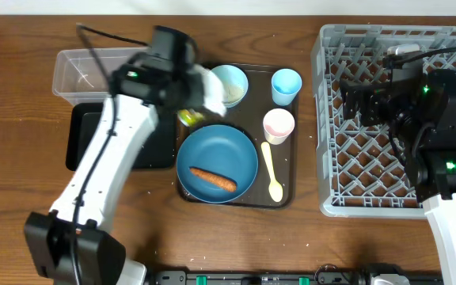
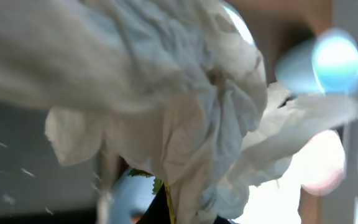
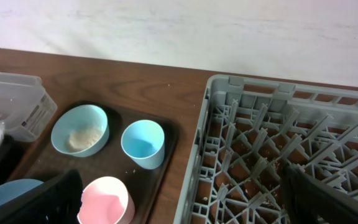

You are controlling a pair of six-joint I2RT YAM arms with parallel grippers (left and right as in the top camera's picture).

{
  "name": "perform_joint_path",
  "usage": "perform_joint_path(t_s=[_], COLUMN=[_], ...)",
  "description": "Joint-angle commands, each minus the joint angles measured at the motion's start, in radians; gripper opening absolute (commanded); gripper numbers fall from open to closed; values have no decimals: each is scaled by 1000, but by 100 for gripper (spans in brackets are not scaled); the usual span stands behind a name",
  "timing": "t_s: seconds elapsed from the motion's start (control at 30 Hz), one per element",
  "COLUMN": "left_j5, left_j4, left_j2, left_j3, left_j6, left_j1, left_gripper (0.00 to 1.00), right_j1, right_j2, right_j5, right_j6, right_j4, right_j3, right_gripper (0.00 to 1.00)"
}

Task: Sort waste into correct bins and load items into the dishwasher rack
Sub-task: 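Carry the tissue and wrapper left and drop them into the clear bin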

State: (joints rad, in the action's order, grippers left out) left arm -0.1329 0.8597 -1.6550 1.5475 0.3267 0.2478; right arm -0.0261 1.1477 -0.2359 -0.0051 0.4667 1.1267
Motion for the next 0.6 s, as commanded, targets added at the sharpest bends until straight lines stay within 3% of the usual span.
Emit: perform_joint_path(t_s=[0.0,0.27,0.57], left_j5=[137,179,232], left_j4=[-73,-365,-438], left_j2=[-23,-149,-326], left_j3=[5,5,5], left_j6=[43,46,109], left_j1=[-92,-233,-258], left_gripper=[6,6,6], right_j1=[6,6,6], right_j2=[3,3,3], right_j5=[-8,-8,-8], right_j6=[-11,-11,-11], right_j4=[-2,2,3], right_j3=[23,23,23], right_gripper=[99,99,99])
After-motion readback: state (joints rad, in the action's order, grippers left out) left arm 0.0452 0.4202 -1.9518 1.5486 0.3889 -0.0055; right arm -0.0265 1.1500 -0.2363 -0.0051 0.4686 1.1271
